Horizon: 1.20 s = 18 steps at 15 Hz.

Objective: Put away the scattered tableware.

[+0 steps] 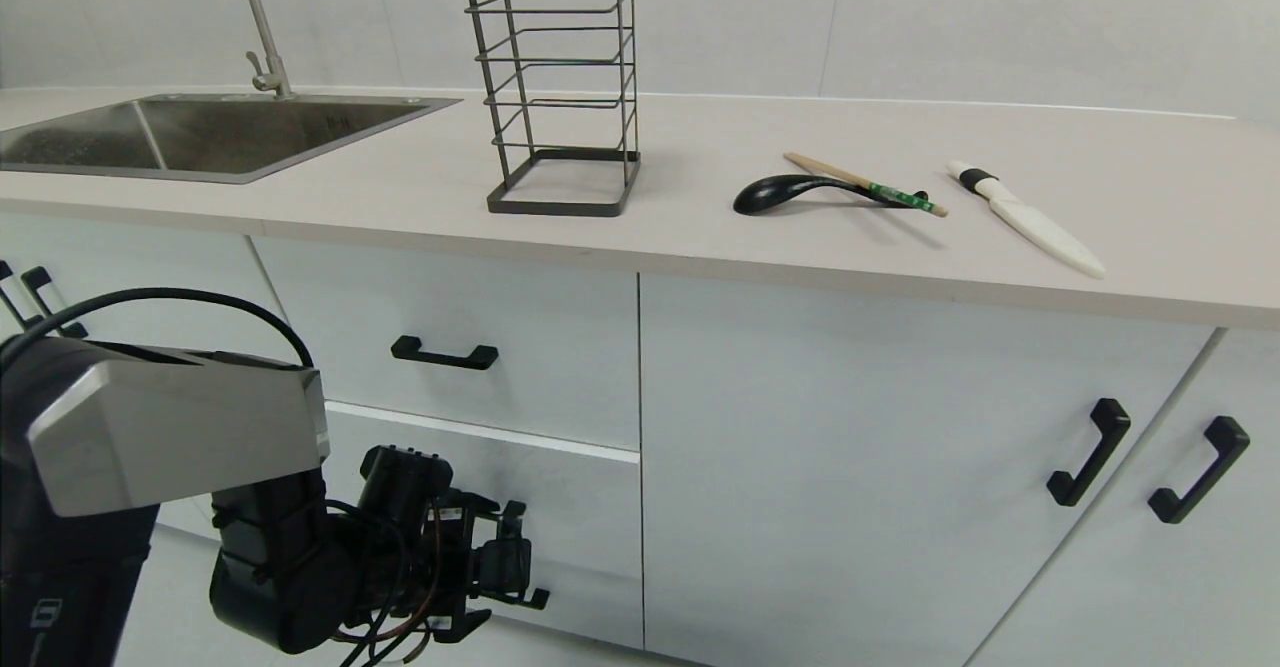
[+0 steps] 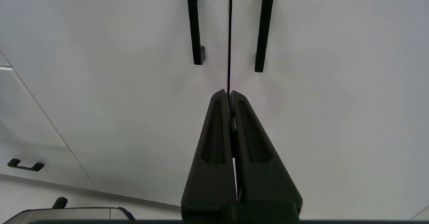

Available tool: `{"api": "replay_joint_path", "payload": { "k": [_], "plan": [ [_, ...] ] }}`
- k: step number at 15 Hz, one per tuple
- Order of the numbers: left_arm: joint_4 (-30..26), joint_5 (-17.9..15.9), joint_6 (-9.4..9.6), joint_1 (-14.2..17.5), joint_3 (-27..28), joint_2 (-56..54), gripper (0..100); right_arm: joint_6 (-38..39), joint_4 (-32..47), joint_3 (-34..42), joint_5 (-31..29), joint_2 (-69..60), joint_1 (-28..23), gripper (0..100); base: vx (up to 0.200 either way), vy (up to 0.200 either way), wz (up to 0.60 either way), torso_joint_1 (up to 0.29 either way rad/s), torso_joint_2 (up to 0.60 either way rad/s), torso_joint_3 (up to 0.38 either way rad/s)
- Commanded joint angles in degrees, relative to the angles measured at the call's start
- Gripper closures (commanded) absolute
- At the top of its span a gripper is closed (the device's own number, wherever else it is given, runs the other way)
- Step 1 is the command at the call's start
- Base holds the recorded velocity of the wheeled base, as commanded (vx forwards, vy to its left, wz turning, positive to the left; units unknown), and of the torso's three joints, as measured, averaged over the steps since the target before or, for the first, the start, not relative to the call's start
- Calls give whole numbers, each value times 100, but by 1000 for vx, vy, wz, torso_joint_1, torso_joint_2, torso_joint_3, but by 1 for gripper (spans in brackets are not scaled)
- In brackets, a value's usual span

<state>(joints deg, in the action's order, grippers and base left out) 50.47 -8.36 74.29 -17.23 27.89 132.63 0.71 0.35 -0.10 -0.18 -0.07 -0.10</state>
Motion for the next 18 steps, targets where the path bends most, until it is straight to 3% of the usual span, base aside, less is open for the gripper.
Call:
{"api": "replay_joint_path", "payload": {
  "k": [1,6,10,11,12,14,18],
  "plan": [
    [16,1,-2,-9,6,-36,0,0,0,1,1,7,1,100,0,0,0,0,0,0],
    [7,-16,-37,-9,-249,-519,0,0,0,1,1,7,1,100,0,0,0,0,0,0],
    [-64,-16,-46,-123,-1119,-1758,0,0,0,1,1,7,1,100,0,0,0,0,0,0],
    [-81,-16,-178,-299,-1515,-2374,0,0,0,1,1,7,1,100,0,0,0,0,0,0],
    [-72,-16,-424,-440,-1664,-2778,0,0,0,1,1,7,1,100,0,0,0,0,0,0],
    [-64,1,-793,-527,-1603,-3393,0,0,0,1,1,7,1,100,0,0,0,0,0,0],
    [-125,10,-1083,-510,-1269,-3569,0,0,0,1,1,7,1,100,0,0,0,0,0,0]
  ]
}}
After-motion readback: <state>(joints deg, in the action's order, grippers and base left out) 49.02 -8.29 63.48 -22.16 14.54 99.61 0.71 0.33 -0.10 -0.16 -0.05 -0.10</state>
